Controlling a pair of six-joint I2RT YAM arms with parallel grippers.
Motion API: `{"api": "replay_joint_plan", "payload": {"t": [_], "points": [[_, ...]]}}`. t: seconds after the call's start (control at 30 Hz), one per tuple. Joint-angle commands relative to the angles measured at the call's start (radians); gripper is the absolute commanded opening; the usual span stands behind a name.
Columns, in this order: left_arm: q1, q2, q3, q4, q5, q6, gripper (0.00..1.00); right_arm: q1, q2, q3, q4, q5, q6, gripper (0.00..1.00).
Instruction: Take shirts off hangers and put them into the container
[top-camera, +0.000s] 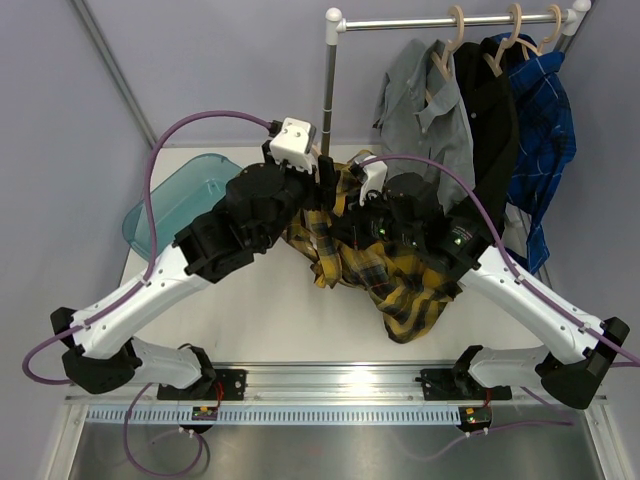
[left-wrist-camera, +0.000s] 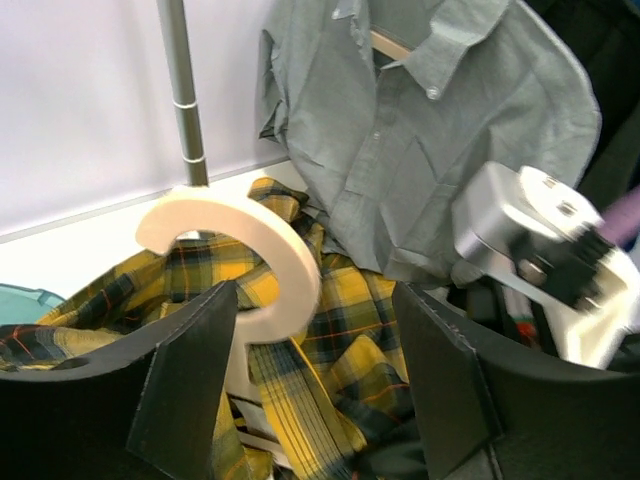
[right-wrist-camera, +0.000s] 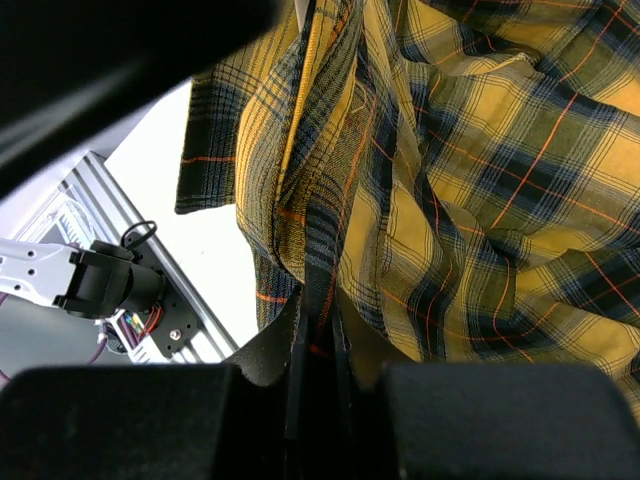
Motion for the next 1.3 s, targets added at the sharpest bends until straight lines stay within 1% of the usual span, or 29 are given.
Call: {"api": "replay_joint_plan", "payload": {"t": [0.0, 0.13, 0.2, 0.37, 0.4, 0.47, 0.5, 0.57, 0.6, 0.63, 0.67, 0.7, 0.77, 0.8, 0.83, 0.9, 0.93, 0.97, 1.0, 1.03, 1.1, 1.17, 1.2, 1.27], "points": [[0.035, 0.020, 0.058, 0.043, 0.001, -0.010, 0.67, 0.011, -0.041, 0.008, 0.095, -0.031, 0.001, 0.00], [0.055, 0.043, 0.078, 0.034, 0.038, -0.025, 0.62, 0.011, -0.047, 0.002, 0.098, -0.037, -0.008, 0.00], [0.055, 0.051, 0.082, 0.036, 0.058, -0.030, 0.55, 0.011, -0.044, 0.000, 0.098, -0.039, -0.010, 0.00], [0.059, 0.069, 0.085, 0.036, 0.084, -0.033, 0.45, 0.011, -0.046, -0.005, 0.105, -0.043, -0.016, 0.00], [0.059, 0.071, 0.084, 0.034, 0.084, -0.033, 0.38, 0.013, -0.047, -0.006, 0.106, -0.046, -0.016, 0.00], [0.067, 0.070, 0.081, 0.036, 0.078, -0.033, 0.30, 0.013, -0.052, -0.011, 0.108, -0.043, -0.019, 0.00], [0.068, 0.068, 0.081, 0.036, 0.077, -0.033, 0.22, 0.011, -0.052, -0.014, 0.108, -0.042, -0.019, 0.00], [0.073, 0.063, 0.082, 0.036, 0.071, -0.030, 0.15, 0.011, -0.058, -0.023, 0.109, -0.037, -0.019, 0.00], [0.073, 0.065, 0.082, 0.037, 0.065, -0.027, 0.08, 0.011, -0.061, -0.026, 0.109, -0.029, -0.019, 0.01], [0.073, 0.065, 0.081, 0.048, 0.052, -0.022, 0.06, 0.013, -0.066, -0.029, 0.109, -0.020, -0.019, 0.03], [0.073, 0.065, 0.079, 0.053, 0.046, -0.016, 0.02, 0.011, -0.070, -0.035, 0.106, -0.013, -0.022, 0.08], [0.073, 0.066, 0.076, 0.057, 0.037, -0.007, 0.00, 0.011, -0.076, -0.038, 0.100, 0.007, -0.022, 0.26], [0.073, 0.066, 0.071, 0.089, 0.006, 0.007, 0.00, 0.013, -0.098, -0.035, 0.086, 0.023, -0.031, 0.43], [0.073, 0.068, 0.065, 0.103, -0.003, 0.021, 0.00, 0.011, -0.109, -0.031, 0.065, 0.047, -0.034, 0.49], [0.073, 0.071, 0.065, 0.129, -0.032, 0.028, 0.00, 0.011, -0.131, -0.018, 0.053, 0.064, -0.041, 0.62], [0.073, 0.079, 0.068, 0.155, -0.069, 0.048, 0.00, 0.011, -0.155, 0.003, -0.004, 0.122, -0.048, 0.73], [0.073, 0.091, 0.073, 0.183, -0.108, 0.056, 0.00, 0.013, -0.174, 0.030, -0.026, 0.138, -0.054, 0.83], [0.073, 0.099, 0.076, 0.197, -0.132, 0.064, 0.00, 0.013, -0.185, 0.044, -0.049, 0.173, -0.059, 0.89], [0.073, 0.108, 0.081, 0.207, -0.152, 0.077, 0.00, 0.011, -0.195, 0.061, -0.094, 0.213, -0.061, 0.93], [0.073, 0.117, 0.091, 0.232, -0.202, 0.082, 0.00, 0.013, -0.214, 0.089, -0.115, 0.230, -0.061, 0.95], [0.073, 0.152, 0.104, 0.253, -0.239, 0.093, 0.00, 0.011, -0.233, 0.101, -0.141, 0.238, -0.055, 0.95], [0.073, 0.172, 0.125, 0.286, -0.285, 0.093, 0.00, 0.013, -0.257, 0.100, -0.139, 0.213, -0.030, 0.94], [0.073, 0.200, 0.136, 0.295, -0.297, 0.094, 0.00, 0.013, -0.261, 0.094, -0.126, 0.172, -0.021, 0.92], [0.073, 0.232, 0.183, 0.295, -0.343, 0.094, 0.00, 0.016, -0.258, 0.068, -0.109, 0.106, 0.013, 0.87]]}}
